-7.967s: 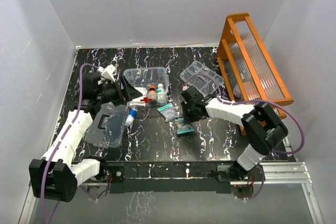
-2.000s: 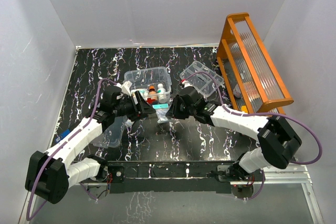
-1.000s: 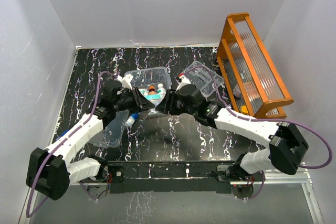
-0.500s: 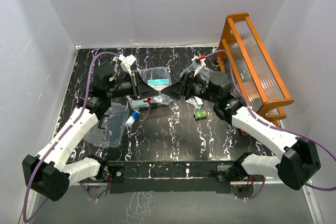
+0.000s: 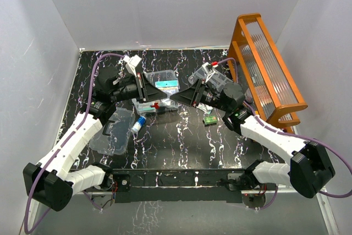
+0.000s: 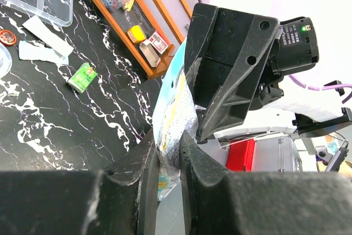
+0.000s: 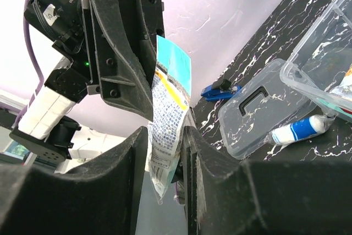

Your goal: Organize the medicine kit

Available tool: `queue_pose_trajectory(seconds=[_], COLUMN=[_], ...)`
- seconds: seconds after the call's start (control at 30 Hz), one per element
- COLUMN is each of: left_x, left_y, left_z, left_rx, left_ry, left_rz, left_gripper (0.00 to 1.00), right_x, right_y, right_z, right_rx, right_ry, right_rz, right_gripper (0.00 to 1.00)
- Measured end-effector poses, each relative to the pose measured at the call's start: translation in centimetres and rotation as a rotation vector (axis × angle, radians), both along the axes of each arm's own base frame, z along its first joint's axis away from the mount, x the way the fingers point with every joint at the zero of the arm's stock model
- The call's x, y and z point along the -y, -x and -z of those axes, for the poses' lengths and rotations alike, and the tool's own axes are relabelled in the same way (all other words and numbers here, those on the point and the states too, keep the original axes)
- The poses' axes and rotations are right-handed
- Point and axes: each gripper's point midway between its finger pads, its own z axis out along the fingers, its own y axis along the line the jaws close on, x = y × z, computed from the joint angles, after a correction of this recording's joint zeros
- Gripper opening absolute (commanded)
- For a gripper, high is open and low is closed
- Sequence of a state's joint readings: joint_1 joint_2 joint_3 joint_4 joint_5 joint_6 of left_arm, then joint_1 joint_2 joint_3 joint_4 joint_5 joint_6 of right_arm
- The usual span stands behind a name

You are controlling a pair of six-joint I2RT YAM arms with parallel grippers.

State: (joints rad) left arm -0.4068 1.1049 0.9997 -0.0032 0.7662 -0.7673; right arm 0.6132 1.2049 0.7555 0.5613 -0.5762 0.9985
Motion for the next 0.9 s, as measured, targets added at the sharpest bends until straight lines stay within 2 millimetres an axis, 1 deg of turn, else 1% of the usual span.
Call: queue_pose_trajectory(seconds=[0.1, 0.17, 0.2, 0.27, 0.37, 0.43, 0.47, 0.53, 0.57, 0.63, 0.7, 0.77, 0.8, 0.9], left_x=[0.0, 0.0, -0.1, -0.1, -0.4, -1.0, -1.5, -2.8, -3.8, -6.4, -9.1, -12.0, -13.0, -14.9], left_y=[-0.1, -0.2, -0.2, -0.3, -0.9, -1.5, -2.0, -3.1, -3.9, -5.3, -6.3, -6.7, -6.8, -6.6], left_z=[-0.1, -0.2, -0.2, -0.2, 0.1, 0.9, 1.4, 2.1, 2.5, 3.2, 4.0, 5.0, 5.3, 5.5], left_rx=[-0.001, 0.000, 0.002, 0.004, 0.010, -0.002, -0.010, -0.012, -0.016, -0.011, -0.001, 0.003, 0.005, 0.023], left_ry=[0.007, 0.009, 0.009, 0.009, -0.006, -0.051, -0.089, -0.169, -0.224, -0.341, -0.448, -0.557, -0.598, -0.668], left_rz=[-0.003, -0.006, -0.008, -0.013, -0.043, -0.094, -0.135, -0.229, -0.300, -0.449, -0.577, -0.684, -0.720, -0.780], left_gripper=[0.08, 0.09, 0.12, 0.22, 0.40, 0.49, 0.52, 0.56, 0.57, 0.60, 0.61, 0.62, 0.62, 0.63], right_x=[-0.2, -0.4, -0.5, -0.7, -0.9, -1.1, -1.3, -1.6, -1.8, -2.2, -2.7, -3.3, -3.6, -4.7], right_y=[-0.2, -0.4, -0.5, -0.8, -1.2, -1.7, -2.0, -3.0, -3.7, -5.2, -6.5, -8.1, -8.9, -11.1], right_z=[0.0, 0.3, 0.3, 0.2, 0.1, 0.1, 0.2, 0.6, 0.9, 1.8, 2.8, 3.8, 4.3, 5.9], right_rx=[-0.003, -0.009, -0.012, -0.015, -0.015, -0.014, -0.016, -0.035, -0.046, -0.077, -0.106, -0.130, -0.141, -0.170], right_ry=[0.000, 0.005, 0.007, 0.007, 0.015, 0.025, 0.036, 0.062, 0.078, 0.122, 0.162, 0.209, 0.236, 0.309], right_rz=[-0.003, -0.006, -0.008, -0.010, -0.006, 0.005, 0.013, 0.035, 0.054, 0.087, 0.111, 0.135, 0.144, 0.167], right_gripper=[0.24, 0.16, 0.12, 0.08, 0.05, 0.04, 0.04, 0.04, 0.05, 0.04, 0.05, 0.05, 0.05, 0.05])
